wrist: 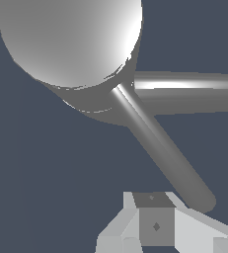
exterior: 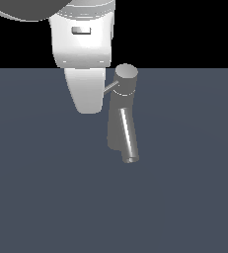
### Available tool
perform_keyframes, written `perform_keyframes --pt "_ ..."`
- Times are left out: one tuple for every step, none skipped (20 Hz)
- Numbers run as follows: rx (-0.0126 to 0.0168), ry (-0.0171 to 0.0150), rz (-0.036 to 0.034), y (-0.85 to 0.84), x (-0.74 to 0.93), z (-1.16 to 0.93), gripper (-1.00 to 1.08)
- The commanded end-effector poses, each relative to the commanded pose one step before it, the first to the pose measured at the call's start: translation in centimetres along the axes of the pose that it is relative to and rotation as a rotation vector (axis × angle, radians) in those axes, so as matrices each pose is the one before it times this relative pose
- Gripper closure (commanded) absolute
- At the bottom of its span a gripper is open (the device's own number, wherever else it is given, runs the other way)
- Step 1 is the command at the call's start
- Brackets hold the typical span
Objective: Turn on the faucet by rotating a designated handle.
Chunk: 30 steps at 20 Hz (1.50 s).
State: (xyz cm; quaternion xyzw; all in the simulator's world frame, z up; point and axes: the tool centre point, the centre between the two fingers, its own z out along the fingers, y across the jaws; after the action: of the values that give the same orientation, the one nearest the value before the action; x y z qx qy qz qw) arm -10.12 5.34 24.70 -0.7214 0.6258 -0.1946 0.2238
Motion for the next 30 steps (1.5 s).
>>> perform_keyframes --pt "-0.00432 0.01237 0.02123 0.562 1.257 0.065 1.08" --pt "0.0 0.0 0.0 0.095 0.069 -0.005 1.08" --pt "0.0 0.0 0.0 0.094 0.068 -0.005 1.08" --pt "-0.0004 0.00028 0.00049 0.096 0.094 0.015 1.08" --pt "0.0 0.0 0.0 0.092 0.067 -0.005 1.08" --pt "0.0 0.0 0.0 0.091 0.066 -0.005 1.08" --pt "-0.00028 0.0002 0.00035 0.093 0.084 0.009 1.08" --pt "0.0 0.0 0.0 0.09 0.065 -0.005 1.08" --pt "0.0 0.0 0.0 0.089 0.064 -0.004 1.08" --pt "-0.00028 0.0002 0.00035 0.09 0.083 0.009 1.08" --pt "0.0 0.0 0.0 0.087 0.063 -0.004 1.08" --pt "0.0 0.0 0.0 0.087 0.063 -0.004 1.08" --pt "-0.0004 0.00028 0.00049 0.089 0.089 0.015 1.08" --pt "0.0 0.0 0.0 0.085 0.062 -0.004 1.08" --pt "0.0 0.0 0.0 0.085 0.061 -0.004 1.08" --pt "0.0 0.0 0.0 0.084 0.061 -0.004 1.08" --pt "-0.00039 0.00027 0.0005 0.087 0.087 0.015 1.08" --pt "0.0 0.0 0.0 0.083 0.06 -0.004 1.08" --pt "0.0 0.0 0.0 0.082 0.06 -0.004 1.08" --pt "0.0 0.0 0.0 0.081 0.059 -0.004 1.08" --pt "-0.00039 0.00027 0.0005 0.084 0.086 0.015 1.08" --pt "0.0 0.0 0.0 0.08 0.059 -0.004 1.08" --pt "0.0 0.0 0.0 0.08 0.058 -0.004 1.08" --pt "-0.00027 0.00019 0.00036 0.082 0.077 0.009 1.08" --pt "0.0 0.0 0.0 0.079 0.058 -0.004 1.08" --pt "0.0 0.0 0.0 0.079 0.058 -0.004 1.08" --pt "0.0 0.0 0.0 0.078 0.057 -0.004 1.08" --pt "-0.00038 0.00026 0.00051 0.082 0.084 0.015 1.08" --pt "0.0 0.0 0.0 0.078 0.057 -0.003 1.08" --pt "0.0 0.0 0.0 0.078 0.057 -0.003 1.08"
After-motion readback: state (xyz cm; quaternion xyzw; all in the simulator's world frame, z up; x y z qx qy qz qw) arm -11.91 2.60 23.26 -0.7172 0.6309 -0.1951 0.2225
